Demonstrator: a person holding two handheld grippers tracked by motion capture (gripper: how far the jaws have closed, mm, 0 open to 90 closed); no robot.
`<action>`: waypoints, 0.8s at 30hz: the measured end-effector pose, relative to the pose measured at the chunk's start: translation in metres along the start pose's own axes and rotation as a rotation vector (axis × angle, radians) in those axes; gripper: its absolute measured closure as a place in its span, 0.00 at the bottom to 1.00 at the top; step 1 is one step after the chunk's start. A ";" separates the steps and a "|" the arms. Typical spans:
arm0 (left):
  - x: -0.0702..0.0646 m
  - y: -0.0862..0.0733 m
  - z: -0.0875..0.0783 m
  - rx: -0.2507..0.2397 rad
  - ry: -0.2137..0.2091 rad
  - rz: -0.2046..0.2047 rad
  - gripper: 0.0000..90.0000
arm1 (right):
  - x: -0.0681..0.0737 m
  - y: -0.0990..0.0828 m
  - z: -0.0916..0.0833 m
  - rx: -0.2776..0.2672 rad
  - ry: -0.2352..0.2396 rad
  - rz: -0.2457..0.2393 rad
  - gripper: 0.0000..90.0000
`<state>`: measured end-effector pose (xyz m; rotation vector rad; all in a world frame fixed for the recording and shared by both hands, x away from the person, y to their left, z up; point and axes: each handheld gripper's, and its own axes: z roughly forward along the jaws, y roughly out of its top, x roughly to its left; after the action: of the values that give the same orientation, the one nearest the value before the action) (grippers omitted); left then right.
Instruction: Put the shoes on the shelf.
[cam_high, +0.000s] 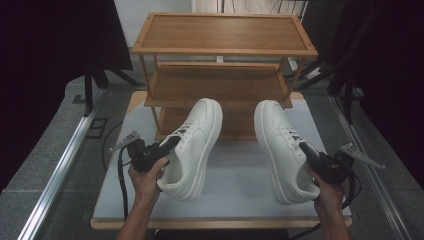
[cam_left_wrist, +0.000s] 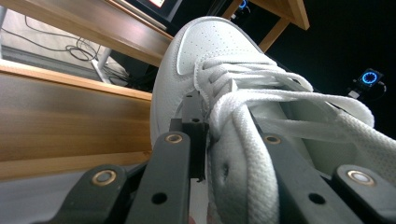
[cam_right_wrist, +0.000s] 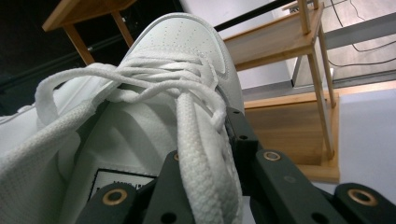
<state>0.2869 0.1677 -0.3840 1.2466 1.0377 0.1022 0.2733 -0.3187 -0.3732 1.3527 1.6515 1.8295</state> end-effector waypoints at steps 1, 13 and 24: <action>0.000 0.001 0.001 -0.001 0.000 -0.001 0.90 | 0.000 0.001 0.000 -0.001 0.003 -0.001 0.93; 0.002 0.013 0.008 -0.017 -0.001 -0.007 0.90 | 0.014 0.015 0.014 -0.018 0.002 0.002 0.93; 0.001 0.031 0.021 -0.036 -0.004 -0.003 0.90 | 0.025 0.034 0.029 -0.018 0.010 -0.008 0.92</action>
<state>0.3158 0.1652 -0.3605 1.2122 1.0301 0.1147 0.2952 -0.2918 -0.3357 1.3297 1.6398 1.8454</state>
